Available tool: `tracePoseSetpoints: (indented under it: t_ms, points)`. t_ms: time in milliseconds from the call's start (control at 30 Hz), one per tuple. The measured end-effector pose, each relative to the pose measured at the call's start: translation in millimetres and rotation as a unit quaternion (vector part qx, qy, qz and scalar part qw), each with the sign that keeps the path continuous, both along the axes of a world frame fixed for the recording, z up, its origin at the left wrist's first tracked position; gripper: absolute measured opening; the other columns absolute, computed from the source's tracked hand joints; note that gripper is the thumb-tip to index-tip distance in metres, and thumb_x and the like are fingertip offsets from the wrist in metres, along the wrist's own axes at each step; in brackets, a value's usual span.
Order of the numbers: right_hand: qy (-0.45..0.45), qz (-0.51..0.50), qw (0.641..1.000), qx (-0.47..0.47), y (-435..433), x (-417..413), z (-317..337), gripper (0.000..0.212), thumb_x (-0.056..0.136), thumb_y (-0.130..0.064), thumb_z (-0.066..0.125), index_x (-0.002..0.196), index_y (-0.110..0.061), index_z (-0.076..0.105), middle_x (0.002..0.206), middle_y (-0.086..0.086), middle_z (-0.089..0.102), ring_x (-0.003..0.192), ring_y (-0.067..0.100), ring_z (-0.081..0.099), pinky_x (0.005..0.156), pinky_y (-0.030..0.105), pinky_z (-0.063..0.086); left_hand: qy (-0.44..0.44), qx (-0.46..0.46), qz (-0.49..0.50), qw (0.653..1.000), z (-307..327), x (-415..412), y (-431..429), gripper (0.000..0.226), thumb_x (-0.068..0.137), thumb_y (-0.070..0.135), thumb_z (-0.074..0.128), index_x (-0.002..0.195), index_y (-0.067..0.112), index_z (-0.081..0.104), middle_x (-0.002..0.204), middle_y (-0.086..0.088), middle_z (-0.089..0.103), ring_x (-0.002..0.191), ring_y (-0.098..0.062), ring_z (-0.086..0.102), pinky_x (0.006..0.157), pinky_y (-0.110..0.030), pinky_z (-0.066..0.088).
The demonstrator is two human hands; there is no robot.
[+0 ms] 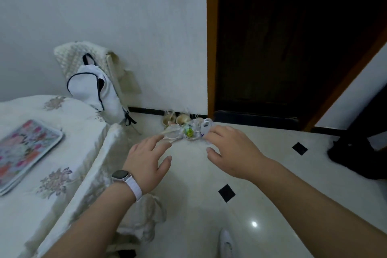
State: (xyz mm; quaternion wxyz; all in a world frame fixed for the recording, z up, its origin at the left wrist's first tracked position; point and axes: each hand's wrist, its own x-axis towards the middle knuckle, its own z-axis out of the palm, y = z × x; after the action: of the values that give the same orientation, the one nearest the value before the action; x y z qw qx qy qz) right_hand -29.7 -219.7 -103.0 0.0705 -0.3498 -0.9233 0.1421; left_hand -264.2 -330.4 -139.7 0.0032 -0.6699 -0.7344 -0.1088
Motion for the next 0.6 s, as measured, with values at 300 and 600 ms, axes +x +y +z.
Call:
tracePoseSetpoints:
  t_ms: [300, 600]
  points:
    - [-0.007, 0.186, 0.983, 0.005, 76, -118, -1, 0.038, 0.094, -0.036, 0.043, 0.13, -0.028, 0.054, 0.131, -0.009, 0.052, 0.121, 0.015, 0.044, 0.099, 0.033, 0.031, -0.012, -0.012, 0.191, 0.981, 15, -56, -19, 0.042, 0.084, 0.044, 0.045, 0.115, 0.021, 0.063, 0.127, -0.01, 0.06, 0.106, -0.034, 0.06, 0.086, -0.046, 0.049]
    - [-0.021, 0.33, 0.944, -0.014, 66, -275, -14, 0.035, 0.094, -0.034, 0.044, 0.125, -0.024, 0.057, 0.124, -0.008, 0.056, 0.112, 0.015, 0.05, 0.092, 0.037, 0.045, -0.028, -0.019, 0.358, 0.933, 1, -152, -73, 0.042, 0.086, 0.045, 0.043, 0.117, 0.023, 0.062, 0.129, -0.008, 0.059, 0.113, -0.034, 0.057, 0.088, -0.05, 0.048]
